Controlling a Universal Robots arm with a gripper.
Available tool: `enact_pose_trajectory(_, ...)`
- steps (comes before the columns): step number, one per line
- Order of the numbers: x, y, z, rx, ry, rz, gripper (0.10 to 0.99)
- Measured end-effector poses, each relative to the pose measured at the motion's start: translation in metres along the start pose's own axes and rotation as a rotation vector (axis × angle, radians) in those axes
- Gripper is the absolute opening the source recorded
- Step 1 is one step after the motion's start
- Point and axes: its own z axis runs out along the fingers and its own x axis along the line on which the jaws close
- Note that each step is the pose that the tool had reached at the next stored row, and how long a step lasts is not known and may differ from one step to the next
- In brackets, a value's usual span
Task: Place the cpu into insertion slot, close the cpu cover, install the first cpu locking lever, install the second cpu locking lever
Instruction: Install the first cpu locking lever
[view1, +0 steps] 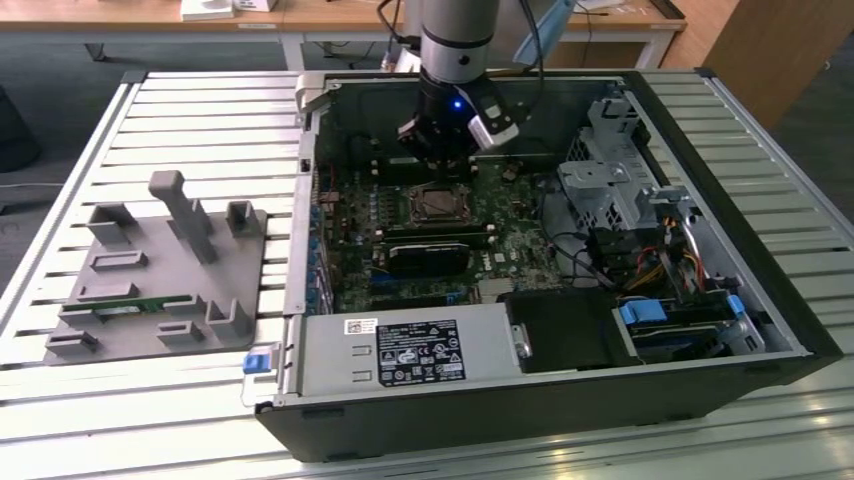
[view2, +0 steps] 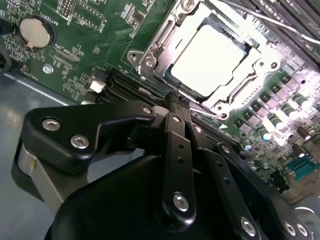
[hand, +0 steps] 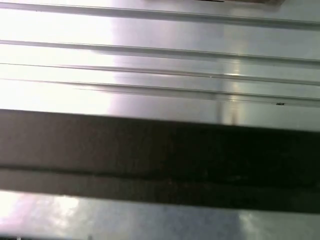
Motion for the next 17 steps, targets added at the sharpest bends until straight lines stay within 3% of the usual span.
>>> enact_pose_trajectory(4,-0.001,0.0,0.0,-0.014,-0.0007,-0.001,0.106)
enact_pose_trajectory(9,-0.0059,-0.0003,0.0,-0.014,-0.0006,0.0,0.106)
enact_pose_trajectory(17,-0.0068,-0.0005,0.0038,-0.011,-0.0005,-0.001,0.106)
